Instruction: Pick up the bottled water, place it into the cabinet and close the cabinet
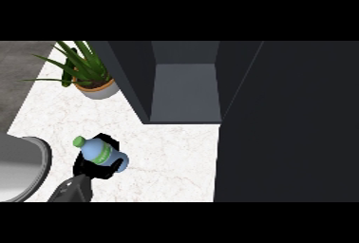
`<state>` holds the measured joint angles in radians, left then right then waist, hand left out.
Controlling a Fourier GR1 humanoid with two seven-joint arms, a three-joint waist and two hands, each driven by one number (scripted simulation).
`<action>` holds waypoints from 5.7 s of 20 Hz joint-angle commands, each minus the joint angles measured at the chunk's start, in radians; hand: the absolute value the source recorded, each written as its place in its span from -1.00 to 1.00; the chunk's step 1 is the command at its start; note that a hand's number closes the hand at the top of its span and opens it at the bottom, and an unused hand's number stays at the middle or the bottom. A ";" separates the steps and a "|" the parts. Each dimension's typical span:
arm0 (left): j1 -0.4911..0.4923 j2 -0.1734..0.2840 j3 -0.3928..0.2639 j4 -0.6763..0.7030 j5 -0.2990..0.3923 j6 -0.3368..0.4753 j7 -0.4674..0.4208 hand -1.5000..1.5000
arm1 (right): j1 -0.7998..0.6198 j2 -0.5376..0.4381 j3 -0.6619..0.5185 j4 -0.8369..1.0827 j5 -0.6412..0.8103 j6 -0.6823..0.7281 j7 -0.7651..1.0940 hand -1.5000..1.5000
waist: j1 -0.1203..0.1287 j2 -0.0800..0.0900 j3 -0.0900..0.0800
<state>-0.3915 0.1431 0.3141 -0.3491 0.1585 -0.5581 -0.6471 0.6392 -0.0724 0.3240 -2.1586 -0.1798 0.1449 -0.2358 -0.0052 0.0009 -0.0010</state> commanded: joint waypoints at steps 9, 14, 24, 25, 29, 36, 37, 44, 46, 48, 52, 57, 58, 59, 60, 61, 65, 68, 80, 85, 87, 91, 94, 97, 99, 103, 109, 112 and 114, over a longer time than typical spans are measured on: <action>0.088 -0.009 0.044 -0.081 0.109 -0.071 -0.074 1.00 | -0.003 -0.026 -0.003 -0.023 -0.009 -0.016 0.017 -1.00 | 0.001 -0.002 0.001; 0.070 -0.022 0.050 -0.185 0.193 -0.059 0.086 1.00 | -0.012 -0.040 -0.007 -0.023 -0.038 -0.003 0.025 -1.00 | 0.003 -0.003 0.001; 0.238 -0.139 -0.084 -0.719 0.263 0.105 0.411 1.00 | 0.018 -0.022 0.055 -0.019 -0.005 -0.028 0.006 -1.00 | 0.008 -0.006 0.002; 0.228 -0.141 -0.083 -0.800 0.289 0.150 0.476 1.00 | -0.063 0.004 0.048 0.021 0.012 -0.056 0.033 -1.00 | 0.016 -0.006 0.003; 0.232 -0.142 -0.261 -0.893 0.296 0.319 0.448 1.00 | -0.051 -0.008 0.053 0.017 0.004 -0.054 0.037 -1.00 | 0.005 -0.004 0.002; 0.112 -0.143 -0.438 -0.926 0.318 0.588 0.431 1.00 | -0.020 -0.048 0.035 0.020 -0.042 -0.011 -0.018 -1.00 | -0.007 -0.002 0.001; 0.065 -0.143 -0.454 -0.942 0.305 0.631 0.469 1.00 | -0.049 -0.051 0.001 0.028 -0.063 -0.008 -0.007 -1.00 | -0.007 -0.002 0.002; -0.119 -0.143 -0.491 -0.821 0.300 0.745 0.464 1.00 | -0.080 0.002 0.089 0.012 -0.007 -0.090 0.057 -1.00 | -0.011 0.001 0.001; -0.119 -0.143 -0.547 -0.831 0.254 0.818 0.442 1.00 | -0.059 -0.017 0.085 0.003 0.000 -0.078 0.039 -1.00 | -0.016 0.000 0.001; -0.171 -0.142 -0.527 -0.789 0.217 0.828 0.440 1.00 | -0.091 -0.013 0.054 0.062 -0.037 -0.052 0.007 -1.00 | -0.021 0.003 0.001; -0.231 -0.142 -0.560 -0.788 0.169 0.935 0.485 1.00 | -0.054 -0.041 0.046 0.039 -0.049 -0.029 -0.005 -1.00 | -0.041 0.003 0.002; -0.285 -0.141 -0.568 -0.763 0.114 1.030 0.517 1.00 | -0.102 -0.030 0.048 0.058 -0.046 -0.036 0.014 -1.00 | -0.049 0.009 0.002; -0.304 -0.141 -0.554 -0.773 0.106 1.030 0.547 1.00 | -0.109 -0.032 0.061 0.060 -0.033 -0.035 0.019 -1.00 | -0.051 0.009 0.002; -0.310 -0.116 -0.534 -0.755 0.101 1.037 0.546 1.00 | -0.104 -0.030 0.065 0.057 -0.047 -0.034 0.030 -1.00 | -0.053 0.011 0.002; -0.304 -0.139 -0.555 -0.737 0.071 1.080 0.535 1.00 | -0.115 -0.023 0.058 0.067 -0.046 -0.037 0.019 -1.00 | -0.061 0.013 0.002; -0.301 -0.141 -0.577 -0.758 0.075 1.084 0.549 1.00 | -0.104 -0.040 0.049 0.057 -0.060 -0.024 0.022 -1.00 | -0.061 0.010 0.002; -0.314 -0.098 -0.548 -0.699 0.049 1.111 0.563 1.00 | -0.092 -0.035 0.069 0.062 -0.041 -0.025 0.005 -1.00 | -0.080 0.016 0.002; -0.368 -0.110 -0.565 -0.643 0.028 1.141 0.604 1.00 | -0.137 -0.014 0.065 0.056 -0.059 -0.051 0.055 -1.00 | -0.070 0.019 0.001; -0.334 -0.043 -0.634 -0.542 -0.091 1.273 0.569 1.00 | -0.132 -0.036 0.073 0.088 -0.039 -0.025 0.028 -1.00 | -0.090 0.025 0.001; -0.345 0.012 -0.643 -0.504 -0.131 1.323 0.591 1.00 | -0.117 -0.060 0.045 0.068 -0.081 0.006 0.013 -1.00 | -0.095 0.024 0.001; -0.369 0.011 -0.649 -0.489 -0.150 1.360 0.607 1.00 | -0.132 -0.050 0.056 0.076 -0.063 -0.003 0.015 -1.00 | -0.097 0.026 0.001; -0.347 0.027 -0.660 -0.468 -0.143 1.354 0.599 -1.00 | -0.134 -0.036 0.062 0.068 -0.072 -0.012 0.019 -1.00 | -0.088 0.027 0.000; -0.372 0.032 -0.661 -0.461 -0.149 1.373 0.629 -1.00 | -0.128 -0.041 0.055 0.109 -0.063 -0.006 0.002 -1.00 | -0.092 0.027 0.001; -0.373 0.027 -0.668 -0.452 -0.146 1.386 0.648 -1.00 | -0.111 -0.049 0.065 0.084 -0.052 -0.009 0.004 -1.00 | -0.096 0.026 0.000; -0.361 0.037 -0.664 -0.461 -0.136 1.385 0.649 -1.00 | -0.134 -0.045 0.058 0.109 -0.050 -0.007 0.000 -1.00 | -0.091 0.030 0.000; -0.359 0.028 -0.667 -0.468 -0.128 1.400 0.632 -1.00 | -0.115 -0.043 0.070 0.097 -0.062 0.000 -0.006 -1.00 | -0.100 0.031 -0.001; -0.330 0.038 -0.640 -0.586 -0.026 1.291 0.523 -1.00 | -0.116 -0.030 0.082 0.095 -0.039 -0.018 -0.014 -1.00 | -0.070 0.023 -0.003; -0.314 0.008 -0.605 -0.636 0.046 1.241 0.458 -1.00 | -0.115 -0.036 0.067 0.087 -0.051 -0.011 -0.029 -1.00 | -0.065 0.021 -0.003; -0.319 -0.002 -0.575 -0.625 0.088 1.174 0.385 -1.00 | -0.099 -0.052 0.068 0.057 -0.052 -0.008 -0.015 -1.00 | -0.059 0.018 -0.003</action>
<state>-0.5960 0.0833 -0.3777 -1.0426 0.1669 0.7865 -0.1666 0.5261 -0.1177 0.3892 -2.0806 -0.2319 0.1377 -0.2528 -0.0666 0.0067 0.0000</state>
